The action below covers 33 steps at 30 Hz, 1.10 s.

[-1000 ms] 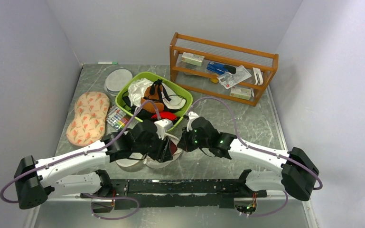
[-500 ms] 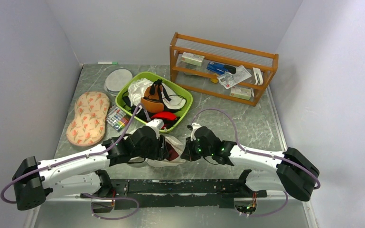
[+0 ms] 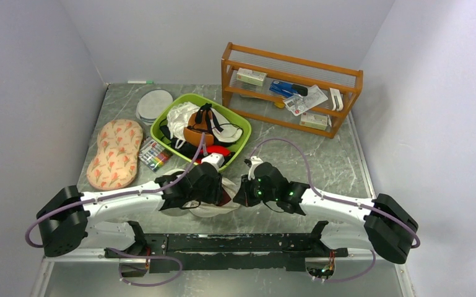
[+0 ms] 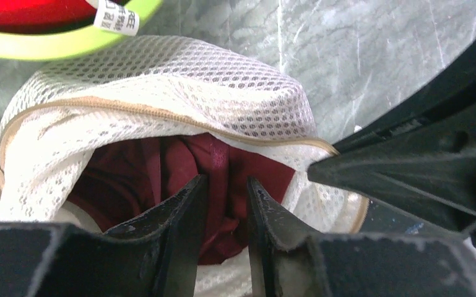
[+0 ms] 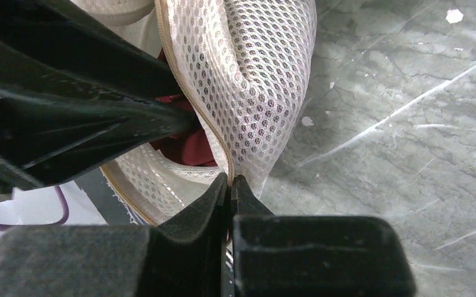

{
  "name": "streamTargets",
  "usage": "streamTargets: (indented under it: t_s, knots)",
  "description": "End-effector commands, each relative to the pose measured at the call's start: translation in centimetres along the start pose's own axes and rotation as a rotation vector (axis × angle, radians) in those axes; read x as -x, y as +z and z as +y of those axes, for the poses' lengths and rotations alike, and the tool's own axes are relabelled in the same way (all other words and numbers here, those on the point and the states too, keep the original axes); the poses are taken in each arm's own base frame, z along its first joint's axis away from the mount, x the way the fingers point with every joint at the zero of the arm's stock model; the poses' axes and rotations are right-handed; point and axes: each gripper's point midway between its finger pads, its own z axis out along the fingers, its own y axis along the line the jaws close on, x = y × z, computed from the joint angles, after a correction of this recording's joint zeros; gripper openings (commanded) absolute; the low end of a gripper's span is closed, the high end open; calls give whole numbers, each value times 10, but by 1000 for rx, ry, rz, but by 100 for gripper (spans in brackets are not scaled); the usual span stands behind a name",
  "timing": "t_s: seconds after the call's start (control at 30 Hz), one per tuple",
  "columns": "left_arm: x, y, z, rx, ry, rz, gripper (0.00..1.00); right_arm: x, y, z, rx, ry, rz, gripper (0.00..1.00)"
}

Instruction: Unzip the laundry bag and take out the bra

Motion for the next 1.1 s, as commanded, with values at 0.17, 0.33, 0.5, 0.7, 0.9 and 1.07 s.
streamTargets:
  t_s: [0.17, 0.33, 0.5, 0.7, 0.9, 1.07]
  knots:
    - [42, 21, -15, 6, -15, -153, 42, 19, -7, 11, 6, -19, -51, 2]
    - [48, 34, -21, -13, -41, -180, 47, 23, -8, 14, 12, -30, -56, 2]
    - [52, 44, -21, -5, -54, -191, 50, 24, -8, 15, 10, -40, -53, 2]
    - [30, 66, -12, 16, -54, -133, 48, 23, -6, 16, 19, -41, -47, 2]
    - [20, 64, -3, 38, -58, -104, 21, 22, -7, 14, 13, -45, -47, 2]
    - [39, 33, -15, 3, -62, -127, 7, 27, -8, 14, 7, -62, -64, 2]
